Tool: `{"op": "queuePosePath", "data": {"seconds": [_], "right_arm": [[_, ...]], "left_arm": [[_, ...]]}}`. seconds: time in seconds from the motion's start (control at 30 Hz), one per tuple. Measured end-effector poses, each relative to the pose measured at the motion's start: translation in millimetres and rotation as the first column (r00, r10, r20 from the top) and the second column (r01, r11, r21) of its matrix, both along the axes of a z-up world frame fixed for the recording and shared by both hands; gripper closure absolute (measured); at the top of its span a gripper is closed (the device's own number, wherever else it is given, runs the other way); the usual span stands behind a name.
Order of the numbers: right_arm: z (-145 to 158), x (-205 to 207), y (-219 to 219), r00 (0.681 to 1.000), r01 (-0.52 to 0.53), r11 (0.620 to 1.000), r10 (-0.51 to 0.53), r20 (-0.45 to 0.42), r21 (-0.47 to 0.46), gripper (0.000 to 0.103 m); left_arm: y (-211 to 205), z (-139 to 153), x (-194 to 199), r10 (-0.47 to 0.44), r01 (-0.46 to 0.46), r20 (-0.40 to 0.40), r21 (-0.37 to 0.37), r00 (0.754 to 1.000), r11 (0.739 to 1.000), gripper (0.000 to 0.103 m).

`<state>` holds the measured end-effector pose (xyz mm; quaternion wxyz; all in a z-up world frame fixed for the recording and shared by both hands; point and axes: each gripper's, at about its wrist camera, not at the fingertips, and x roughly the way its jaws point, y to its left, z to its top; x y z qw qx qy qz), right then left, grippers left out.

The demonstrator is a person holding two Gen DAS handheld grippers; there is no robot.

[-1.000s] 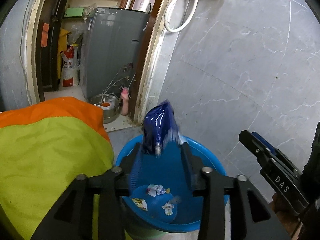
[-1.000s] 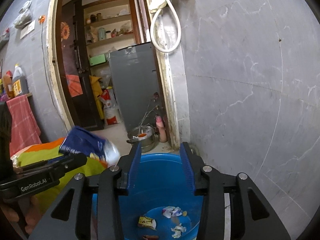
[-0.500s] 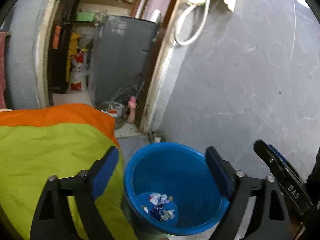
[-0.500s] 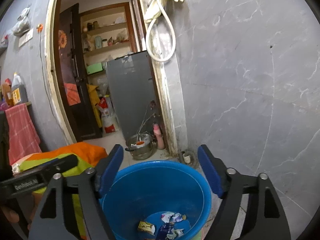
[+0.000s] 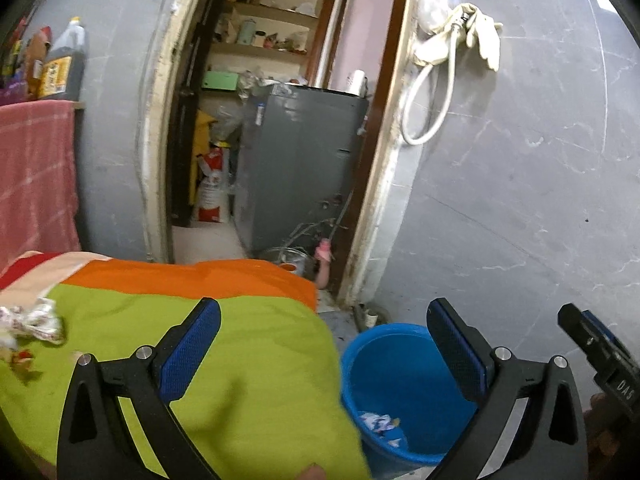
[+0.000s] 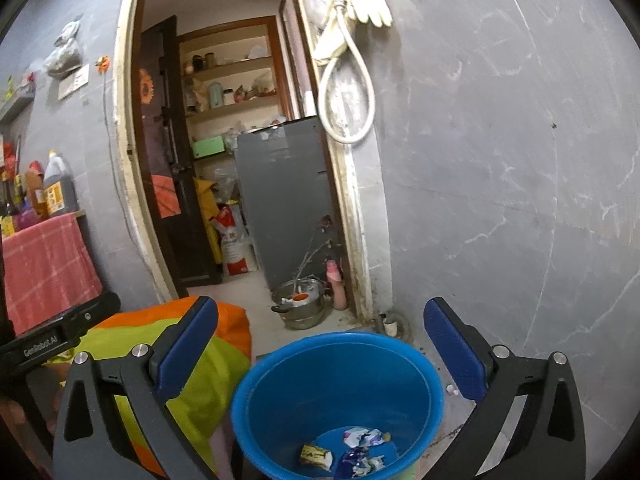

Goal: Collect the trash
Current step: 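Move both open grippers back over the remaining trash on the blanket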

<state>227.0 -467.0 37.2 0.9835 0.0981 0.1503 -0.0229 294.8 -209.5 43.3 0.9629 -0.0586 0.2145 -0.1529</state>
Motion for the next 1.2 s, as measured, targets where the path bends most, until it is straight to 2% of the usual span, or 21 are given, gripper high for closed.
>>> {"op": "queuePosePath", "data": {"seconds": [0.23, 0.57, 0.87, 1.2], "right_arm": [[12, -6, 36, 0.999, -0.049, 0.999, 0.049, 0.003, -0.023, 0.000], [23, -7, 108, 0.986, -0.166, 0.986, 0.167, 0.005, -0.025, 0.000], [23, -2, 180, 0.956, -0.293, 0.956, 0.293, -0.003, -0.030, 0.000], [8, 11, 246, 0.913, -0.407, 0.913, 0.404, -0.063, -0.036, 0.000]], "left_arm": [[41, 8, -22, 0.059, -0.059, 0.013, 0.006, 0.998, 0.998, 0.002], [114, 20, -51, 0.166, -0.166, 0.034, 0.020, 0.986, 0.986, 0.002], [192, 14, -76, 0.298, -0.299, 0.025, 0.036, 0.954, 0.954, 0.002], [263, -10, -95, 0.402, -0.400, -0.034, 0.066, 0.915, 0.914, 0.002]]}}
